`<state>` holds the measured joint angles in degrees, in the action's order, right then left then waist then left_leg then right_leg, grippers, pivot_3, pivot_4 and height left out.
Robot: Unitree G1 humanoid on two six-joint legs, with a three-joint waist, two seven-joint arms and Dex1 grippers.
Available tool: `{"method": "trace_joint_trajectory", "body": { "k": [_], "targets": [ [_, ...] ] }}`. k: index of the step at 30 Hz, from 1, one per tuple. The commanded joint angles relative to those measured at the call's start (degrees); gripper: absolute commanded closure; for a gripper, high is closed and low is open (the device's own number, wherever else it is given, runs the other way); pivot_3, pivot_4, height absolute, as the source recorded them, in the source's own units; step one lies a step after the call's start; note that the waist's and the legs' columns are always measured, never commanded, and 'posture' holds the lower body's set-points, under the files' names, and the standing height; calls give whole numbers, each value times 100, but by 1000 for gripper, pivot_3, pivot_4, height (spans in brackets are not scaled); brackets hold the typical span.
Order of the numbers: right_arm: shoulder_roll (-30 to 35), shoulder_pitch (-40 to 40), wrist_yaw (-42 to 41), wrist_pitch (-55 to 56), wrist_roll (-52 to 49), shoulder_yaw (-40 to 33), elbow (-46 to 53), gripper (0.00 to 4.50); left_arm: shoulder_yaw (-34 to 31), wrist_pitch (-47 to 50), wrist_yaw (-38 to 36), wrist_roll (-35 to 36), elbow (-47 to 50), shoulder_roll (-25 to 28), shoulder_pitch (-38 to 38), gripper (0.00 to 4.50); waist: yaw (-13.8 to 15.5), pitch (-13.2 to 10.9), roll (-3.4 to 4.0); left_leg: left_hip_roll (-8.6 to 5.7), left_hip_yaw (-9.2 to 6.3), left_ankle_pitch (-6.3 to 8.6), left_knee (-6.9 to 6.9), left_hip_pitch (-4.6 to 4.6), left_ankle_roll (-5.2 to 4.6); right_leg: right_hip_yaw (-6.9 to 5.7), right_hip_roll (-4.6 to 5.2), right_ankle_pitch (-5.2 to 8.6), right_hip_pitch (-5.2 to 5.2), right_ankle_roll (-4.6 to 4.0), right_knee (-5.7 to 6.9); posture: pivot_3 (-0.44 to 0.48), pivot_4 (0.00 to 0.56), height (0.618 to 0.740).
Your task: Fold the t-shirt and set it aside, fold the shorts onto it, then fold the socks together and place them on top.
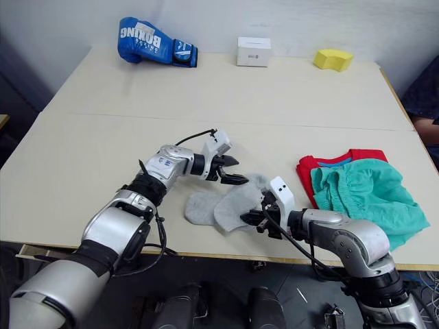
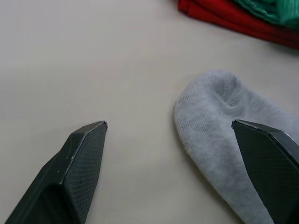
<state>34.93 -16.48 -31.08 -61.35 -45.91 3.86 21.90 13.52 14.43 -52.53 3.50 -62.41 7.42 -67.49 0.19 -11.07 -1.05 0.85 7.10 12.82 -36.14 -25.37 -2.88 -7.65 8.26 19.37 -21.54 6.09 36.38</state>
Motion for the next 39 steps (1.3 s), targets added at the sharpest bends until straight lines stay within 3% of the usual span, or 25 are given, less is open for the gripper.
{"method": "trace_joint_trajectory", "body": {
  "k": [1,5,16,23,26,30,34,39],
  "targets": [
    [-74,93,7,61,5,-75,263,4479,-57,-285,142,-201,-290,-246,-153,0,9,0,0,-1,-1,1,0,0,-1,-2,4,0,0,0,1,0,150,740],
    [-124,160,31,69,64,-70,329,4500,-193,-404,323,-253,-364,-506,-73,882,42,0,0,-5,-2,2,-1,-1,-4,-5,8,0,1,0,2,0,150,740],
    [-111,187,7,86,134,-154,312,4500,-534,-471,230,-151,-118,-558,104,4365,47,0,0,-6,-2,2,-4,0,-3,-8,7,0,1,1,7,0,150,740],
    [384,-121,-442,64,114,-437,74,4500,-871,-309,29,65,732,-88,323,4480,19,-1,0,-6,-1,1,-6,0,-3,-7,5,0,0,1,11,0,150,740],
    [839,-502,-1114,-111,-178,-598,-195,4500,-936,303,-392,358,2175,337,880,4480,-34,0,0,-6,-1,-1,-6,1,-3,-7,4,0,1,1,12,0,150,740],
    [1109,-996,-1587,-160,-142,-535,-741,4500,-1047,1165,-372,689,4045,787,1746,4480,-41,0,1,-1,-8,-8,-3,8,9,-5,-4,0,9,0,15,0,150,740],
    [1311,-1468,-2130,-32,208,-107,-1318,4500,-1306,2175,-17,1074,5960,1198,2753,4480,-47,-1,1,0,-6,-10,-5,7,8,8,-4,0,9,0,25,0,150,740],
    [1362,-1940,-2735,-39,373,189,-1835,4500,-1721,3015,792,1512,7630,1199,3683,4480,-11,-1,1,-5,-20,-11,-11,5,3,22,10,0,19,0,16,0,150,740]
  ]
}}
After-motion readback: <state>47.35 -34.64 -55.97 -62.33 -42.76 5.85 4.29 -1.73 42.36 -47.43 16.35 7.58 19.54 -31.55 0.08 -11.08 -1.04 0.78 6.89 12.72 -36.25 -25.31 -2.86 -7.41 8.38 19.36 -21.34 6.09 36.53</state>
